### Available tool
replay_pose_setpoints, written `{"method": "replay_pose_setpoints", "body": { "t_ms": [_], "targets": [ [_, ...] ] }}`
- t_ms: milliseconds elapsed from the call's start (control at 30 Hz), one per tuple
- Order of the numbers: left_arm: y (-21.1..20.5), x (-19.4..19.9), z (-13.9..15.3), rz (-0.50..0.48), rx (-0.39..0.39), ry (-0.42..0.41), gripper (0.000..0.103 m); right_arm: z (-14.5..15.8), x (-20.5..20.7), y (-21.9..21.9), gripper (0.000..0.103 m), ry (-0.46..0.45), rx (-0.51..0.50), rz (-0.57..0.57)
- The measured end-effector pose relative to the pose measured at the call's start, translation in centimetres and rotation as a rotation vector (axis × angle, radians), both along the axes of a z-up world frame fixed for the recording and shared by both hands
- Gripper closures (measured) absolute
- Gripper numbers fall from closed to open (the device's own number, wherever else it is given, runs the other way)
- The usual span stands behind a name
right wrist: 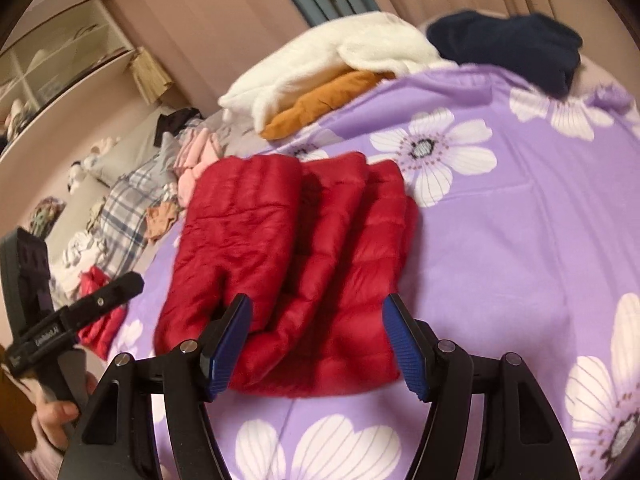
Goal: Fold large clothes
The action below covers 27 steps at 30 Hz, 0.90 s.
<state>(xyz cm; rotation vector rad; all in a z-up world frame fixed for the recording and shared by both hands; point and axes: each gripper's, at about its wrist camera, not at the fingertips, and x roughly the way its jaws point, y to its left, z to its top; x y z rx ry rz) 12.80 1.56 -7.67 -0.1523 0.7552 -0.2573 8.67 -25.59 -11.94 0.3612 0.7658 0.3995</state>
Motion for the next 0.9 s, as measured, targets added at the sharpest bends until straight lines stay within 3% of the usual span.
{"method": "replay_pose_setpoints", "body": {
  "t_ms": [233, 333, 400, 600, 667, 733, 900],
  "targets": [
    [-0.2, -2.5, 2.1, 0.026, 0.07, -0.066, 0.009, 2.6, -2.4, 1.6, 0.034, -0.072, -0.083, 0.014],
    [-0.4, -3.4, 3.1, 0.032, 0.093, -0.087, 0.005, 3.7, -3.5, 2.1, 0.018, -0.09, -0.117, -0.012],
    [-0.5, -4.1, 3.7, 0.043, 0.106, -0.098, 0.0, 4.2, -4.0, 2.4, 0.016, -0.099, -0.131, -0.024],
    [-0.4, -5.1, 5.4, 0.083, 0.121, -0.091, 0.0, 5.9, -5.3, 3.4, 0.015, -0.111, -0.221, -0.067],
    [-0.5, -5.5, 5.9, 0.096, 0.125, -0.09, 0.0, 6.6, -5.6, 3.5, 0.009, -0.113, -0.232, -0.083],
    [-0.7, -5.8, 6.4, 0.118, 0.154, -0.087, 0.0, 7.2, -6.0, 3.8, 0.001, -0.101, -0.257, -0.097],
    [-1.5, -6.9, 8.0, 0.16, 0.227, -0.088, 0.0, 8.9, -6.8, 4.8, 0.001, -0.116, -0.324, -0.117]
  ]
}}
